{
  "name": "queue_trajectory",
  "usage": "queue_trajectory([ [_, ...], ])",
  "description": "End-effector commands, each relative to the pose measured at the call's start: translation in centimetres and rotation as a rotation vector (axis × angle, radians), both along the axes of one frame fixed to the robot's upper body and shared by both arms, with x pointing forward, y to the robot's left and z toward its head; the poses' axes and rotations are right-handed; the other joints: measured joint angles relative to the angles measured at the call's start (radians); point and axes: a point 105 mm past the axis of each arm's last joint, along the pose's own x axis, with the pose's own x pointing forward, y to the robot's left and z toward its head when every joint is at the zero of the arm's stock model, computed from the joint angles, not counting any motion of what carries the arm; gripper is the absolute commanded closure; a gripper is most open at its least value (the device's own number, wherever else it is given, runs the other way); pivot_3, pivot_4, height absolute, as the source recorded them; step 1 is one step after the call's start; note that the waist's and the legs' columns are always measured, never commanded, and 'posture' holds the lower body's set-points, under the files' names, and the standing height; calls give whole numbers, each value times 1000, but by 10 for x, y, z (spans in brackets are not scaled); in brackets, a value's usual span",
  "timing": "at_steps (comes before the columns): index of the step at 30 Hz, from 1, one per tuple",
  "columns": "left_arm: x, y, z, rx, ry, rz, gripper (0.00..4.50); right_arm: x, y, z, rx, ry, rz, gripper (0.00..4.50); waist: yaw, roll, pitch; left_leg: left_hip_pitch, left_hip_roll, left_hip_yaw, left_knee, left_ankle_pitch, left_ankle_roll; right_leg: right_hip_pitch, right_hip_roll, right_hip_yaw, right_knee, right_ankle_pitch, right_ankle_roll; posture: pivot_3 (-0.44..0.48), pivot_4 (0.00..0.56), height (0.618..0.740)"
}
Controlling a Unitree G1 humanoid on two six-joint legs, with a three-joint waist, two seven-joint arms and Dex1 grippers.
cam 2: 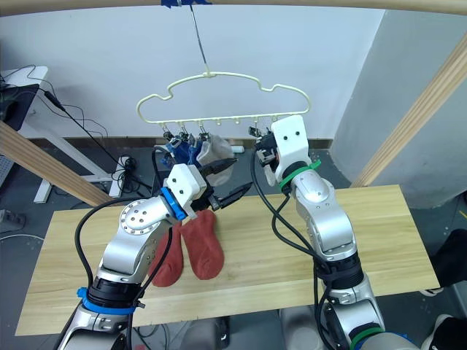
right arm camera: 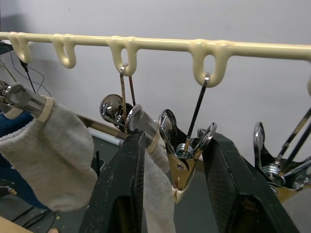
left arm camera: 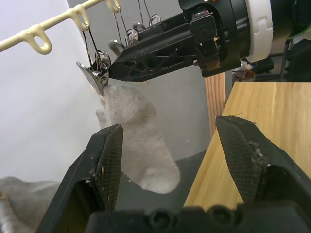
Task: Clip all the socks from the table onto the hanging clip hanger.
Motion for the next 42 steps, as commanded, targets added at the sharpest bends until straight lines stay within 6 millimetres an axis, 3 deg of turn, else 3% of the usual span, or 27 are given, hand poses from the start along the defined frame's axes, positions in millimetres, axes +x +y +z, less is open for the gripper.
queue_trajectory([
  [1, -4, -2, 5, 4, -36, -13, 1179, -7, 7, 20, 14, -82, 39, 2737, 0, 0, 0, 0, 0, 0, 0, 0, 0, 0, 0, 0, 0, 0, 0, -199, 282, 740],
  [26, -4, -1, 3, 13, -32, -8, 1179, -2, 18, 23, 33, -86, 77, 2737, 0, 0, 0, 0, 0, 0, 0, 0, 0, 0, 0, 0, 0, 0, 0, -188, 279, 740],
  [34, -4, 1, 0, 3, -23, 15, 1179, -1, 16, 23, 42, -89, 67, 4411, 0, 0, 0, 0, 0, 0, 0, 0, 0, 0, 0, 0, 0, 0, 0, -188, 275, 740],
  [38, 1, 8, -6, -40, 14, 95, 1179, -1, 14, 24, 44, -91, 64, 4488, 0, 0, 0, 0, 0, 0, 0, 0, 0, 0, 0, 0, 0, 0, 0, -187, 275, 740],
  [42, 0, 17, -36, -66, 170, 168, 1011, 0, 13, 24, 43, -91, 63, 4498, -1, 0, 0, 0, 0, 0, 0, 0, 0, 0, 0, 0, 0, 0, 0, -187, 275, 740],
])
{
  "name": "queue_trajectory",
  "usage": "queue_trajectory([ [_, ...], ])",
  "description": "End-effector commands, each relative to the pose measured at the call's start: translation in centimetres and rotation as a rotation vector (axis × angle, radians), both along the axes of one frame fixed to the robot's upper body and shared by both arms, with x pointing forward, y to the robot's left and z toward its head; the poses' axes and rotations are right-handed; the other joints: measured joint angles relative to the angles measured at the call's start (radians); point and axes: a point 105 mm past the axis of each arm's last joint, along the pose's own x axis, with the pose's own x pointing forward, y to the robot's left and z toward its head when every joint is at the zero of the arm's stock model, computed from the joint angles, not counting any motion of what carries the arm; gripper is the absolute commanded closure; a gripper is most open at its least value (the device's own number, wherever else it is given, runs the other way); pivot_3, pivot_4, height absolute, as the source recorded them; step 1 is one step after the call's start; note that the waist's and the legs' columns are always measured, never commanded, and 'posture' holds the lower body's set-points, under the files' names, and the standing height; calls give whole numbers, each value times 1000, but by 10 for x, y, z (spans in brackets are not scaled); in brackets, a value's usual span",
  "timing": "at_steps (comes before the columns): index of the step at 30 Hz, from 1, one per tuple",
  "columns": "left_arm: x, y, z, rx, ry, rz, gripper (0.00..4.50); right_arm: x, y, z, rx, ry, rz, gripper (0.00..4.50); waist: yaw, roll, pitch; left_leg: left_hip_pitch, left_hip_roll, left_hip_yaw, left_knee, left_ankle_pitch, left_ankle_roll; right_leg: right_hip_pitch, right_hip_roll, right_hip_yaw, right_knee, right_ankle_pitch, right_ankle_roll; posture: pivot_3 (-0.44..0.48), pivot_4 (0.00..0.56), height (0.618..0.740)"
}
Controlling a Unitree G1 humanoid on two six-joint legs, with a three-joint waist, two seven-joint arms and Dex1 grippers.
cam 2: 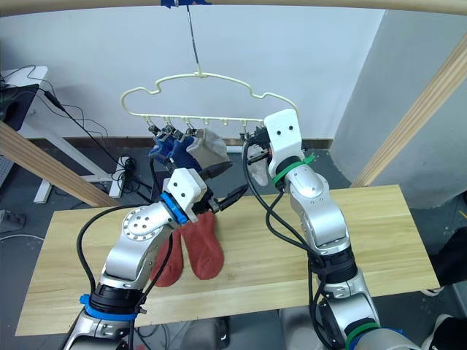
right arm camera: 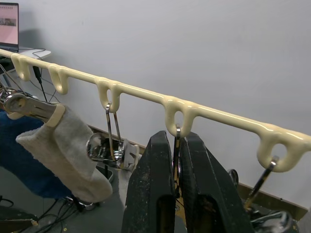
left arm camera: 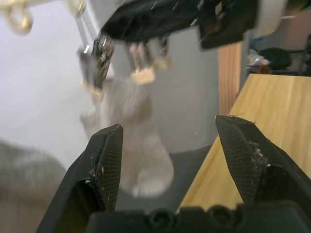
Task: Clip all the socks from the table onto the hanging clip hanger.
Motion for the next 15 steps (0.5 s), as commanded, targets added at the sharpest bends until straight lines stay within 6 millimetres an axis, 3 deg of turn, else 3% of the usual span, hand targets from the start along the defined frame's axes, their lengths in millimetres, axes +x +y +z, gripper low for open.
queue_trajectory([
  [1, -5, 9, -21, -26, 112, 63, 835, -3, 0, 15, 21, -56, 10, 4500, 0, 0, 0, 0, 0, 0, 0, 0, 0, 0, 0, 0, 0, 0, 0, -190, 279, 740],
  [4, -10, 20, -50, 16, 169, 159, 92, -3, -2, 16, 17, -56, 7, 4500, 0, 0, 0, 0, 0, 0, 0, 0, 0, 0, 0, 0, 0, 0, 0, -193, 284, 740],
  [5, -7, 29, -59, -1, 191, 242, 34, -2, -4, 15, 15, -55, 4, 4500, 0, 0, 0, 0, 0, 0, 0, 0, 0, 0, 0, 0, 0, 0, 0, -193, 284, 740],
  [10, 4, 61, -92, -148, 353, 524, 34, -3, -7, 13, 2, -45, 5, 4500, 4, 0, 0, 0, 0, -1, 2, 0, 0, 0, 0, -1, 1, 0, 0, -195, 288, 740],
  [15, 4, 64, -107, -181, 428, 600, 34, -3, -6, 12, -6, -42, 14, 4500, 3, 0, 0, 0, -1, -1, 6, 0, 0, 0, 0, 0, 6, 0, 0, -198, 290, 740],
])
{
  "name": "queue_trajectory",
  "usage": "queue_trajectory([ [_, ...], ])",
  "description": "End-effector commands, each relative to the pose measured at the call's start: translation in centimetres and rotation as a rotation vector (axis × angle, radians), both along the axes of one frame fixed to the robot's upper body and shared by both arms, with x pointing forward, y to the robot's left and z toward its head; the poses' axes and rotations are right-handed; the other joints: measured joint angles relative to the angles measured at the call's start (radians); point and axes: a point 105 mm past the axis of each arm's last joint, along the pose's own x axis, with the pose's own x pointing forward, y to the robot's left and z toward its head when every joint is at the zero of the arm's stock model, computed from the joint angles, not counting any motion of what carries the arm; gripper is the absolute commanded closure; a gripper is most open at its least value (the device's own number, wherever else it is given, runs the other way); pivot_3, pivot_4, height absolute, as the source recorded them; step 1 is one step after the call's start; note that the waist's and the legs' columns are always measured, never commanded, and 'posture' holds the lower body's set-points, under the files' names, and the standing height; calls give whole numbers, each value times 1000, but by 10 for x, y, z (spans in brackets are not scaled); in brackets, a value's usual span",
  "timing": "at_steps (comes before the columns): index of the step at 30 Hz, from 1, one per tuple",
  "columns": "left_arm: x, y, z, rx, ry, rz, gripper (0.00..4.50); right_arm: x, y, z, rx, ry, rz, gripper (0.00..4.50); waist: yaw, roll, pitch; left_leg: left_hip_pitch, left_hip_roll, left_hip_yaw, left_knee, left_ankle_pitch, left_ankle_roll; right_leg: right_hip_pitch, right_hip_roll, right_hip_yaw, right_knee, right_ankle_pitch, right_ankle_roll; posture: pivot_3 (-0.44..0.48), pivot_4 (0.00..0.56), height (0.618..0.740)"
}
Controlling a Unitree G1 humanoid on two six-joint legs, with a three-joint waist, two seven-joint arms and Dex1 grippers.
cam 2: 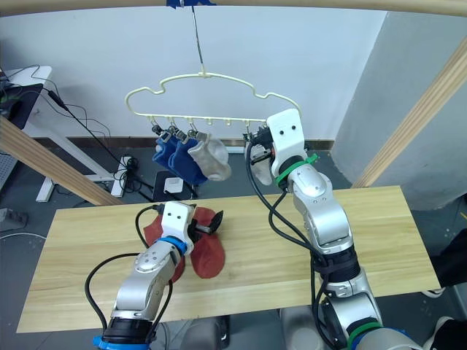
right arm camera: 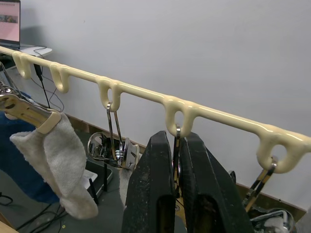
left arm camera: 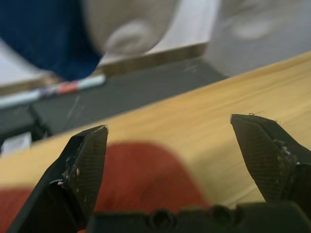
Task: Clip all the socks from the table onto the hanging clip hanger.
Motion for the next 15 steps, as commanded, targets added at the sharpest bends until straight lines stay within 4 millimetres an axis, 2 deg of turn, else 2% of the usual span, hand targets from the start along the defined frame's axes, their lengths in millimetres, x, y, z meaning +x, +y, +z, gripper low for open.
queue_trajectory([
  [1, -2, 1, -5, -26, 28, 61, 34, -5, 1, 14, 17, -48, 19, 4500, 0, 0, 0, 0, 0, 0, 1, 0, 0, 0, 0, 0, 1, 0, 0, -200, 290, 740],
  [8, -11, 1, -31, 0, 158, 154, 34, -5, 2, 13, 15, -42, 24, 4500, -3, 0, 0, 1, 0, 0, 5, 0, 0, 0, 1, 1, 6, 0, 0, -200, 290, 740],
  [15, -8, 7, -37, 2, 202, 211, 34, -6, 3, 12, 16, -38, 25, 4500, -3, 0, 0, 2, 0, 0, 6, 0, 0, 0, 2, 1, 6, 0, 0, -205, 291, 740],
])
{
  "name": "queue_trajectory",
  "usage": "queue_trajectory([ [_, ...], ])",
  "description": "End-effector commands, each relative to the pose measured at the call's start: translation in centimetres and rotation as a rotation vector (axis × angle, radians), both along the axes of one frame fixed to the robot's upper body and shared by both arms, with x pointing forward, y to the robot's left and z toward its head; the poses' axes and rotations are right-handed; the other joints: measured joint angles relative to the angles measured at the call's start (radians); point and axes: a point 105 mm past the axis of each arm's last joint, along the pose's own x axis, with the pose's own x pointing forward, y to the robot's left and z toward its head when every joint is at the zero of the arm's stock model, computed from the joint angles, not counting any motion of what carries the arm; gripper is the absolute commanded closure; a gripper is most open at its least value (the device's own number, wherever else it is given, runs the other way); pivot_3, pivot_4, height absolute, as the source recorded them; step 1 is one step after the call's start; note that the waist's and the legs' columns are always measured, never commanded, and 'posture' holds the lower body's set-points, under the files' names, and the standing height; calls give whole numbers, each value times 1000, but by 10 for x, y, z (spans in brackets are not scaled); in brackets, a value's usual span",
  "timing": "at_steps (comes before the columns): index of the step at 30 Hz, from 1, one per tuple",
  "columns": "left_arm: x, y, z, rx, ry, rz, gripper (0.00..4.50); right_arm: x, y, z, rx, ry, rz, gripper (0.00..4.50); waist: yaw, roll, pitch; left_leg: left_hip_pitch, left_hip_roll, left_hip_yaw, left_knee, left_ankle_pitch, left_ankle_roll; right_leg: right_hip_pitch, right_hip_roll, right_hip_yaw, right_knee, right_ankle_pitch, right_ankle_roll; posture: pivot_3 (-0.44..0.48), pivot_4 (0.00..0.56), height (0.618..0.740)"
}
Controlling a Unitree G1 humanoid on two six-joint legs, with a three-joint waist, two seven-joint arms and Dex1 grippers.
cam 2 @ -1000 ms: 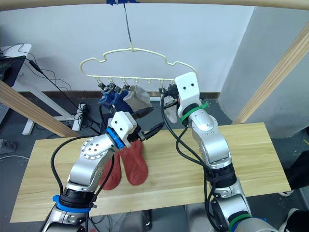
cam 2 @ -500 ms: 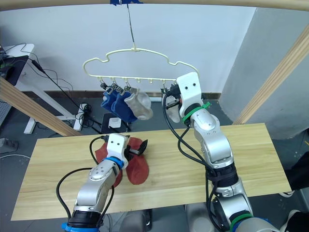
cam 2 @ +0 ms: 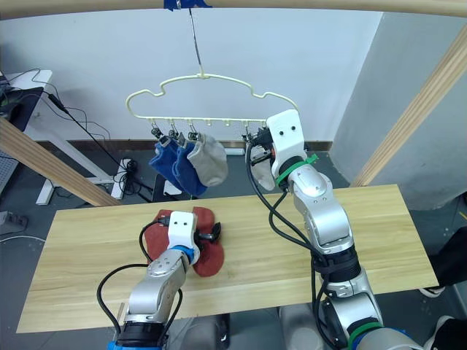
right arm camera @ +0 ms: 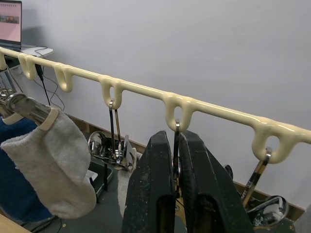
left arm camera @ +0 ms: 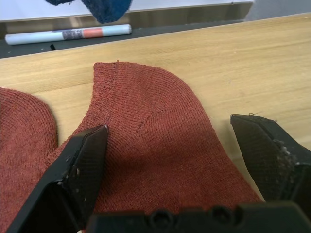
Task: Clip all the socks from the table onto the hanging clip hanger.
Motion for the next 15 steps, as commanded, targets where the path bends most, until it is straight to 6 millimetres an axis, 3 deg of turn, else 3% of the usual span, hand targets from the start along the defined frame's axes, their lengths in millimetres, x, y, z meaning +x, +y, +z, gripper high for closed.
queue_trajectory([
  [1, -2, 7, -9, -4, 48, 35, 411, -6, 2, 13, 18, -45, 19, 4500, 0, 0, 0, 0, 0, 0, 0, 0, 0, 0, 0, 0, 0, 0, 0, -205, 291, 740],
  [15, -3, 7, -13, 19, 75, 6, 3768, -6, 2, 12, 20, -38, 16, 4500, 0, 0, 0, 0, 0, 0, 0, 0, 0, 0, 0, 0, 0, 0, 0, -209, 290, 740],
])
